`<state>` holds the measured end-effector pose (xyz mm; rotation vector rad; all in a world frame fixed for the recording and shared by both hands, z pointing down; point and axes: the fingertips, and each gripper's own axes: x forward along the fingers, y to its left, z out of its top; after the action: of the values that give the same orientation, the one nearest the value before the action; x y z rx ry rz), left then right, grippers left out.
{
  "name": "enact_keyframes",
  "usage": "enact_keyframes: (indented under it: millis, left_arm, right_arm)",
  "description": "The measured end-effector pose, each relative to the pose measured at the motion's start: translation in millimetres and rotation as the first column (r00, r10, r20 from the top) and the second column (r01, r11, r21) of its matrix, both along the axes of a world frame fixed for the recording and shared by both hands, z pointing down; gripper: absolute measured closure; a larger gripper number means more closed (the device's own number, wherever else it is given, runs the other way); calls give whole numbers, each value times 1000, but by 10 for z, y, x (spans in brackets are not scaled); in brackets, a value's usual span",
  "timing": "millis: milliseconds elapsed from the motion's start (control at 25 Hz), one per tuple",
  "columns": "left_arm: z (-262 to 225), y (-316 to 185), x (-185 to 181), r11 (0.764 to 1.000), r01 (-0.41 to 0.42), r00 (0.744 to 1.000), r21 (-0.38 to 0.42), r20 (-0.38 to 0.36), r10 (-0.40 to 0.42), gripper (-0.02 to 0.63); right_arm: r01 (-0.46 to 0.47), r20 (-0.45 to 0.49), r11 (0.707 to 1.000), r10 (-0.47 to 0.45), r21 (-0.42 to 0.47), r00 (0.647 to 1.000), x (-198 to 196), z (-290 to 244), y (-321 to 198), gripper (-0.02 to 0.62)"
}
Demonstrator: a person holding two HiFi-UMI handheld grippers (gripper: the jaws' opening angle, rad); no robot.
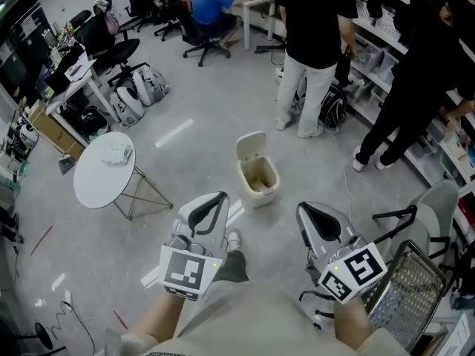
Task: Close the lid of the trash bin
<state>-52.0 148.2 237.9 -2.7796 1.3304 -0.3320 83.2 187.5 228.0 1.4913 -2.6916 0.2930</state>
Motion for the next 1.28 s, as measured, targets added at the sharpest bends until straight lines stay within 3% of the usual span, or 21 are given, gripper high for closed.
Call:
enact_keyframes:
  millis: [320, 600, 920, 1120, 1280]
  left_arm:
    - [126, -1290, -215, 998, -53, 997, -23, 62, 54, 603]
    - [273, -2265, -405, 995, -63, 998, -82, 21, 65, 603]
    - [574, -2999, -755, 995, -9, 997, -99, 75, 16, 603]
    - [826, -3242, -751, 984, 39, 999, -173, 33, -34, 603]
    - [1094, -3485, -667, 979, 55, 997, -197, 66, -43, 603]
  right_arm:
    - [1, -34, 997, -4, -83, 999, -295, 198, -1245, 592]
    - [-31, -36, 992, 27, -124, 999, -438, 424, -2300, 592]
    - [-9, -72, 989, -1, -146, 997, -553, 612, -3148, 592]
    - [-6, -25, 972, 0, -235, 1000, -493, 968, -3472, 592]
    - [5, -16, 954, -10, -298, 1000, -339, 1320, -3817, 592]
